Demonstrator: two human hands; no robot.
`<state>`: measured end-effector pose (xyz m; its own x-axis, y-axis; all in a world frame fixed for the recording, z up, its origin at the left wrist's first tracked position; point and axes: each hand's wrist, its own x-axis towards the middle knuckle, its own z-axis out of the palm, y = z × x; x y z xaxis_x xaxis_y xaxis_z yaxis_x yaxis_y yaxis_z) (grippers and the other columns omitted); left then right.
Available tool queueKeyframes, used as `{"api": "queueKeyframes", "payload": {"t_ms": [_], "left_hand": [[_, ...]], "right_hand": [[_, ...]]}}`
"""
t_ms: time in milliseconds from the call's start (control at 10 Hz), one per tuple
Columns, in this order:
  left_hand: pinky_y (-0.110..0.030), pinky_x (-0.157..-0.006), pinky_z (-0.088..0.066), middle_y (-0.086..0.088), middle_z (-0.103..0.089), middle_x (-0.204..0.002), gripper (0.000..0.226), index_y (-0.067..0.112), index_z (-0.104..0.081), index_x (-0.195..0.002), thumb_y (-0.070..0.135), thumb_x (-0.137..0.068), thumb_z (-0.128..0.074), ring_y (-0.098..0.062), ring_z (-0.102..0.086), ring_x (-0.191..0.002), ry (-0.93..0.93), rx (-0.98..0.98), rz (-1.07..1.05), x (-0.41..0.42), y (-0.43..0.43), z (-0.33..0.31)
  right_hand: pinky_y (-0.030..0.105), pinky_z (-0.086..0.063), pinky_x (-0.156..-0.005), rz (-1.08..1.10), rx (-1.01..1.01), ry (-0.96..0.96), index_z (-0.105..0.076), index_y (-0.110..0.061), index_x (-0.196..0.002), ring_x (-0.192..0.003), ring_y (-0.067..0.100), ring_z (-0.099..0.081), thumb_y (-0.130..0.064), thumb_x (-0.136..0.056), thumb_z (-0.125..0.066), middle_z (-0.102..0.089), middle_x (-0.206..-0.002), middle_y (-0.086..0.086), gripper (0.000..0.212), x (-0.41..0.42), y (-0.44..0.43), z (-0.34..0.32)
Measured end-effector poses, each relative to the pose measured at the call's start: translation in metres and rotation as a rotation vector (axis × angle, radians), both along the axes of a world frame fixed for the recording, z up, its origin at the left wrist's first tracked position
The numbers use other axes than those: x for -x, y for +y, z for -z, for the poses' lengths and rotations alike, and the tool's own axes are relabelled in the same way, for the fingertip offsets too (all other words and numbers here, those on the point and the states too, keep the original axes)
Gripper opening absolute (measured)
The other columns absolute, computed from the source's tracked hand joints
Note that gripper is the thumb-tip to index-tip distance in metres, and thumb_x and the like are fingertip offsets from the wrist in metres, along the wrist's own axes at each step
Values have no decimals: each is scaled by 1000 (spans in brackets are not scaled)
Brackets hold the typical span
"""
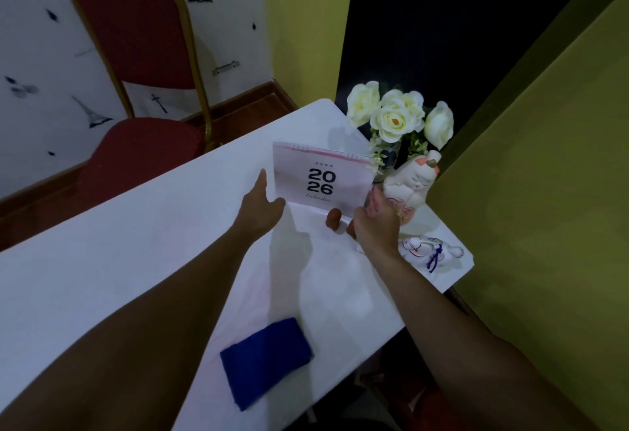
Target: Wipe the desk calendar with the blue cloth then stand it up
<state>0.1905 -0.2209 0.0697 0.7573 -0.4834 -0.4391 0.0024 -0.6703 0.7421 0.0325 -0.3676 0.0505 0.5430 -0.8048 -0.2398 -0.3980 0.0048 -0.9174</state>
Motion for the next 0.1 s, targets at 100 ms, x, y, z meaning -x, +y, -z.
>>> {"api": "queueKeyframes", "payload": {"t_ms": [100], "left_hand": [[-51, -126, -26, -2, -18, -176, 68, 23, -12, -168, 29, -108, -44, -32, -23, -161, 3, -19, -9, 2, 17, 1]], "right_hand": [[20, -59, -68, 12, 45, -4, -59, -25, -127, -93, 24, -70, -6, -78, -48, -74, -115, 2, 53, 3, 10, -9]]}}
